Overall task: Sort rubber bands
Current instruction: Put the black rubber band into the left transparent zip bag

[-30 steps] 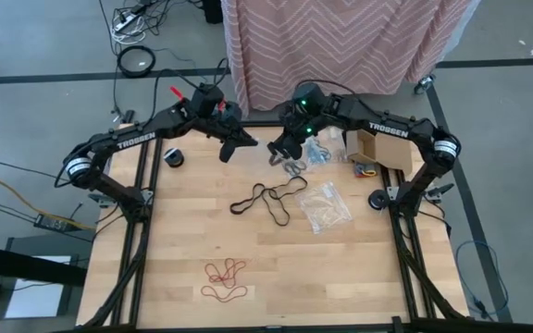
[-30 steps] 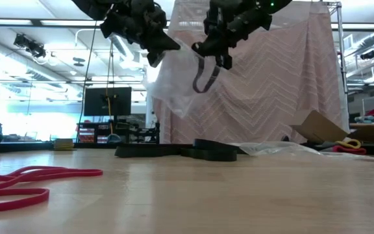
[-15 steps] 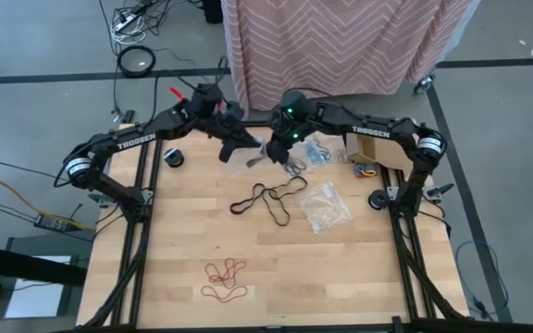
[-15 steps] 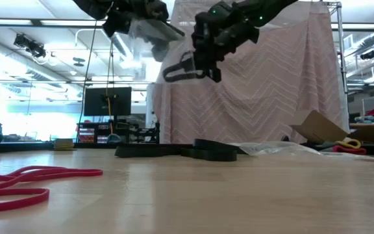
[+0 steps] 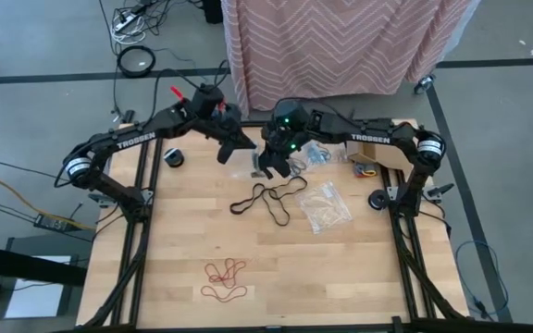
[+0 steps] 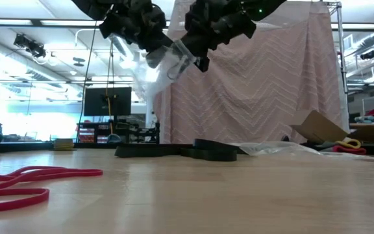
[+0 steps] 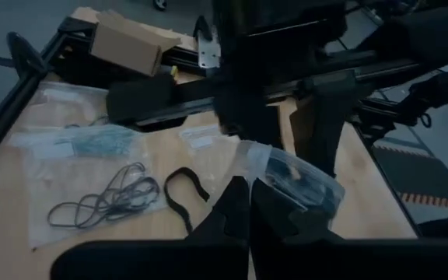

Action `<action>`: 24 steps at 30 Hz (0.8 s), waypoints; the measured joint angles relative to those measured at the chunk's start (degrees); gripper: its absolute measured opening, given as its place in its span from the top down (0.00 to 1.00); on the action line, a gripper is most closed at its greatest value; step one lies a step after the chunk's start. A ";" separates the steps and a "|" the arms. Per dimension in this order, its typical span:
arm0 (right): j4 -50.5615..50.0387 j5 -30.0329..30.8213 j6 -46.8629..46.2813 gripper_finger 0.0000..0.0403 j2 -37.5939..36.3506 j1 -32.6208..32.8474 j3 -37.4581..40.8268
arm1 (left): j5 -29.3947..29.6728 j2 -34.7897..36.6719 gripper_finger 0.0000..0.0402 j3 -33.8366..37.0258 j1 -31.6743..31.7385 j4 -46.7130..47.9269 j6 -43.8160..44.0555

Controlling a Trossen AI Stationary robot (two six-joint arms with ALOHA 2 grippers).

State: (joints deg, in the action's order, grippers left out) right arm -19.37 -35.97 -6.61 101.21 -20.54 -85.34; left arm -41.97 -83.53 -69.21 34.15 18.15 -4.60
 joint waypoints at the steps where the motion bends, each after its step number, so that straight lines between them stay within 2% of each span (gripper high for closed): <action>1: 0.00 -0.01 -0.33 0.87 0.00 0.11 0.00 | -0.36 0.00 1.00 0.00 -0.02 0.05 0.08; 8: 0.39 0.53 -4.62 0.54 0.00 -0.06 0.00 | -1.28 -0.04 1.00 0.00 -0.93 -0.20 0.53; 12: 2.39 1.41 -7.03 0.42 0.00 -0.48 0.00 | -2.46 -0.04 1.00 0.00 -2.27 0.40 0.87; 17: 4.22 1.43 -6.64 0.40 0.00 -0.22 0.00 | -2.66 -0.04 1.00 0.00 -2.78 1.15 0.85; 24: 7.36 2.73 -4.72 0.43 0.00 2.30 0.00 | -3.55 -0.53 1.00 0.00 -2.82 1.49 1.66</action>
State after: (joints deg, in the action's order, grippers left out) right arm -12.01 -33.23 -11.33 101.21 -18.24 -85.34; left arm -45.52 -84.05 -69.21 31.33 19.64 -2.94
